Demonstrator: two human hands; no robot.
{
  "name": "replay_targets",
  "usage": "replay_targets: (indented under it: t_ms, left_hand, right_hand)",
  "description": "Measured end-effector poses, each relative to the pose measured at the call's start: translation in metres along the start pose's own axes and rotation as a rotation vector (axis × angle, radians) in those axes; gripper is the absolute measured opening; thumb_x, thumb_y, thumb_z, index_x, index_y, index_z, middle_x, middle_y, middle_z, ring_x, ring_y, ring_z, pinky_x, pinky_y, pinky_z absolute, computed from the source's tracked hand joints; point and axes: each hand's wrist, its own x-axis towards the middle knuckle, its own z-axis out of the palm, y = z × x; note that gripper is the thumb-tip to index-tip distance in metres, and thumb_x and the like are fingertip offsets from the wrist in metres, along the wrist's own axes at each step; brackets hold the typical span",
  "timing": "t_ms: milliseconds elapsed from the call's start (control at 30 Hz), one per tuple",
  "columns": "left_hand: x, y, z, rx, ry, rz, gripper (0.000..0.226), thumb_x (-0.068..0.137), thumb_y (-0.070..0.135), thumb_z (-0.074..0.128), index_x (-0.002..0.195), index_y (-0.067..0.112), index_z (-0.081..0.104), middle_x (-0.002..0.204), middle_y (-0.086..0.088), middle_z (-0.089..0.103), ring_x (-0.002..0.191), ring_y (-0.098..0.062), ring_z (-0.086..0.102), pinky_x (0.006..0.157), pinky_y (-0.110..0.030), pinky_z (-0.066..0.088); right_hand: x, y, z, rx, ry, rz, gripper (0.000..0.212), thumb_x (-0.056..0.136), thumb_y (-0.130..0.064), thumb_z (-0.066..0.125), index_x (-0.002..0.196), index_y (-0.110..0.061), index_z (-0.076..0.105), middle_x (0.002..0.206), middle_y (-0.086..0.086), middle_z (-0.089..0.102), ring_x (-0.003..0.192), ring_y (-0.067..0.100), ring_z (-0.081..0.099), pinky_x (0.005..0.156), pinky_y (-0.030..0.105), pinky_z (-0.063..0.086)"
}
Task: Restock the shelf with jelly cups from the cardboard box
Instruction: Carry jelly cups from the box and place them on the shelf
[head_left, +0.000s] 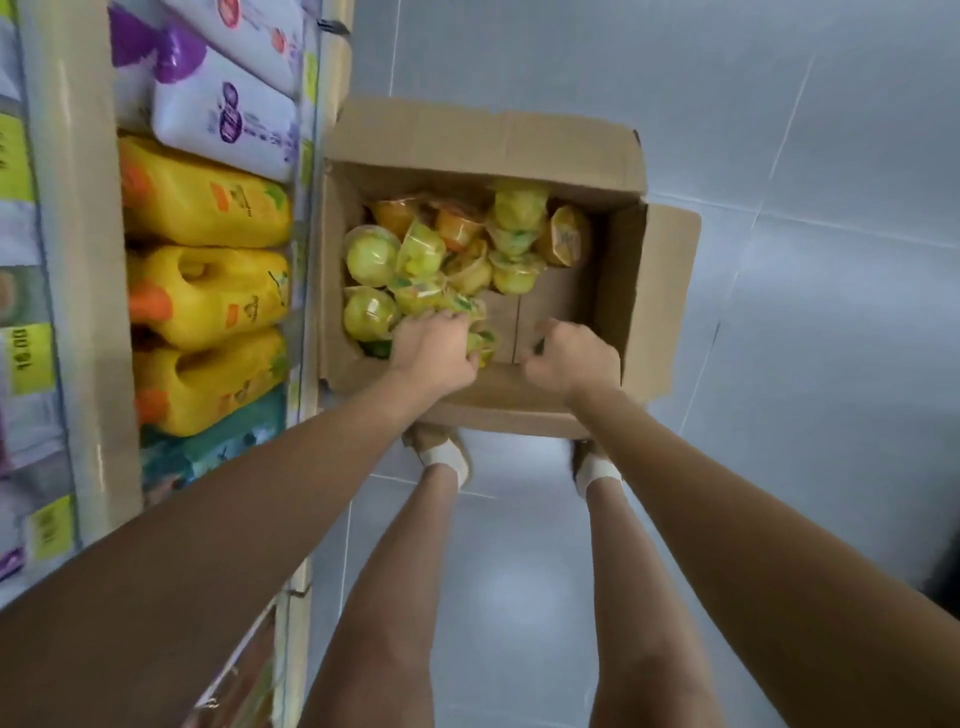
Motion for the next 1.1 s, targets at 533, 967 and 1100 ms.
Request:
replay_targets:
  t_ms: [533, 967, 1100]
  left_hand:
    - [0.173, -0.017, 0.072, 0.144, -0.009, -0.085, 0.068, 0.085, 0.047, 0.063, 0.135, 0.010, 0.036, 0.132, -0.016, 0.049, 0.124, -0.031, 0.043, 0.092, -0.038, 0.041]
    - [0.198, -0.025, 0.093, -0.119, 0.088, -0.111, 0.077, 0.080, 0.035, 0.073, 0.141, 0.018, 0.030, 0.114, -0.012, 0.064, 0.105, -0.033, 0.062, 0.080, -0.038, 0.050]
    - [0.181, -0.023, 0.085, -0.172, 0.104, -0.093, 0.080, 0.079, 0.040, 0.072, 0.143, 0.016, 0.030, 0.114, -0.011, 0.064, 0.103, -0.032, 0.062, 0.078, -0.037, 0.049]
  right_hand:
    - [0.182, 0.023, 0.082, 0.186, 0.006, 0.292, 0.078, 0.083, -0.067, 0.053, 0.133, -0.009, 0.039, 0.124, 0.010, 0.057, 0.115, 0.029, 0.056, 0.084, 0.036, 0.045]
    - [0.201, 0.025, 0.116, 0.792, 0.226, 0.280, 0.065, 0.077, -0.034, 0.078, 0.127, -0.011, 0.044, 0.125, 0.003, 0.061, 0.117, 0.017, 0.057, 0.091, 0.022, 0.043]
    - [0.189, 0.032, 0.100, 0.781, 0.210, 0.250, 0.065, 0.076, -0.033, 0.079, 0.127, -0.009, 0.045, 0.126, 0.004, 0.061, 0.117, 0.017, 0.057, 0.090, 0.020, 0.041]
